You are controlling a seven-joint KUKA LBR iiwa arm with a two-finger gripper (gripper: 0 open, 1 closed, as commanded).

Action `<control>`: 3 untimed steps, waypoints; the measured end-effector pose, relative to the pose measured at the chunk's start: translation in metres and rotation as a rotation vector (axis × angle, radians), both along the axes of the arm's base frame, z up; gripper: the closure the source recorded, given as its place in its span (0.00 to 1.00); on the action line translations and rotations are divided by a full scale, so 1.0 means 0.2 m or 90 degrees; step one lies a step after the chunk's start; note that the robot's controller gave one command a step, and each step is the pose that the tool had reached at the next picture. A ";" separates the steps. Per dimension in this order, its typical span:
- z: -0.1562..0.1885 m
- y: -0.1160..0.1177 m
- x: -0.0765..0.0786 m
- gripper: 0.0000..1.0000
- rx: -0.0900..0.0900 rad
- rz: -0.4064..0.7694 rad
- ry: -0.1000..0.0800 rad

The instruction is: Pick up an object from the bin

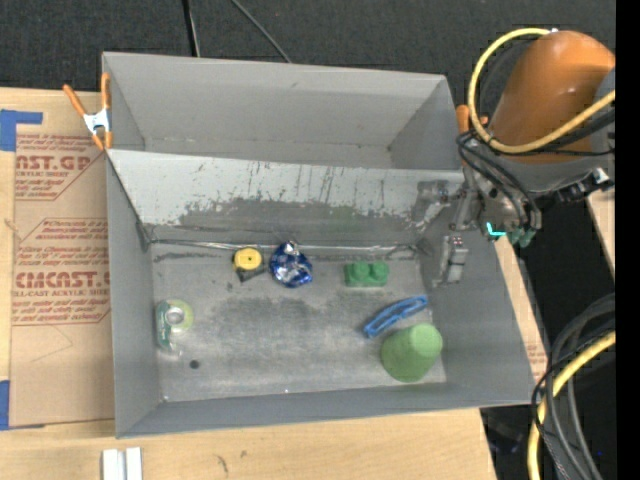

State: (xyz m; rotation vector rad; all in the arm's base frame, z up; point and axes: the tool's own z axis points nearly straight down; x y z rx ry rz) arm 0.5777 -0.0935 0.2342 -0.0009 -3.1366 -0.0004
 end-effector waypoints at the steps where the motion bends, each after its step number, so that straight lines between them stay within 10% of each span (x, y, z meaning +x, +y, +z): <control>1: -0.85 0.21 0.05 0.00 0.001 -0.026 0.000; 3: -0.66 0.23 0.05 0.00 0.000 -0.287 -0.003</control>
Offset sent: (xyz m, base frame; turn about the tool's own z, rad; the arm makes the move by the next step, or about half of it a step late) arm 0.0124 0.0395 -0.1642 0.0434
